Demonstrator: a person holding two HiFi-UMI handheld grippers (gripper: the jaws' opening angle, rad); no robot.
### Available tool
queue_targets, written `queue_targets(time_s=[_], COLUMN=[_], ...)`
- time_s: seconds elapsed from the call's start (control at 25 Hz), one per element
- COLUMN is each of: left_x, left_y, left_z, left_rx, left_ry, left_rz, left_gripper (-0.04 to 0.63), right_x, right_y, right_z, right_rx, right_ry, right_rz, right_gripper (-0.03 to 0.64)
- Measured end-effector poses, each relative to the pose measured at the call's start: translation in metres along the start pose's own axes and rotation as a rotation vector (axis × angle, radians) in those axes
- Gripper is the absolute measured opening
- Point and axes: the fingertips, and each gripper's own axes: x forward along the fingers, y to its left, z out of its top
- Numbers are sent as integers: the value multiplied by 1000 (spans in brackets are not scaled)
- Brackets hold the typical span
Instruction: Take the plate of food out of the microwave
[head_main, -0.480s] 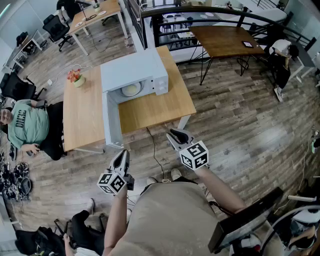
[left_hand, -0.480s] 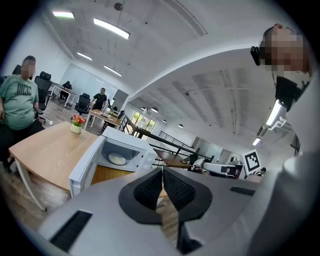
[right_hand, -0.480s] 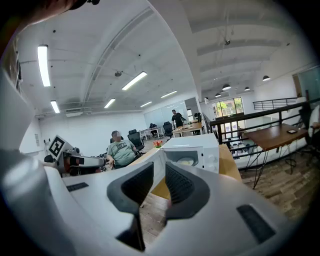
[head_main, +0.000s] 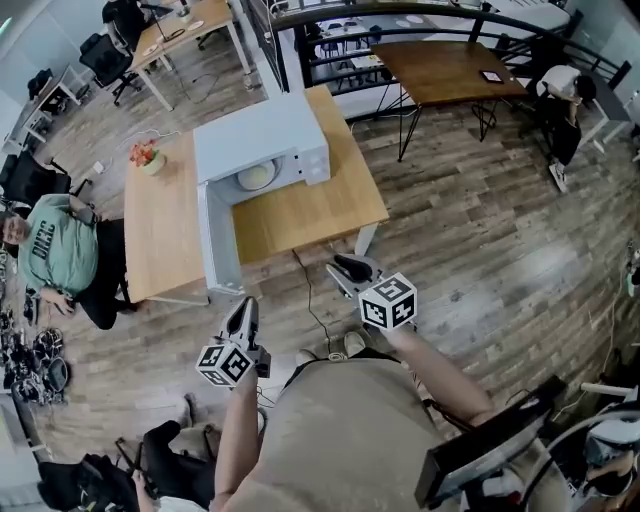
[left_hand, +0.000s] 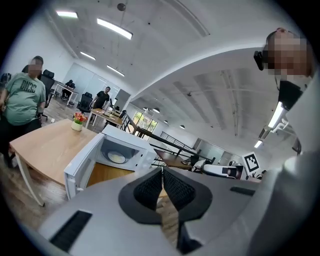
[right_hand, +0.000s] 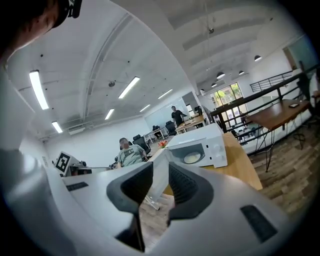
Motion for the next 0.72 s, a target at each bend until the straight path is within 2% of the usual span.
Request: queue_targets(time_s=[0.4,0.72], left_x=[20,24], left_y=[-28,-45], left_z=[-20,-28], left_rx=[2,-8], left_ry=[13,-27], left_rz=[11,51], left_gripper=[6,6], right_x=[-14,-10], right_y=[-28,-35], right_z=[-5,2], right_rx=[165,223], right_ry=[-17,-12], right_rz=[18,64], right_gripper=[83,83])
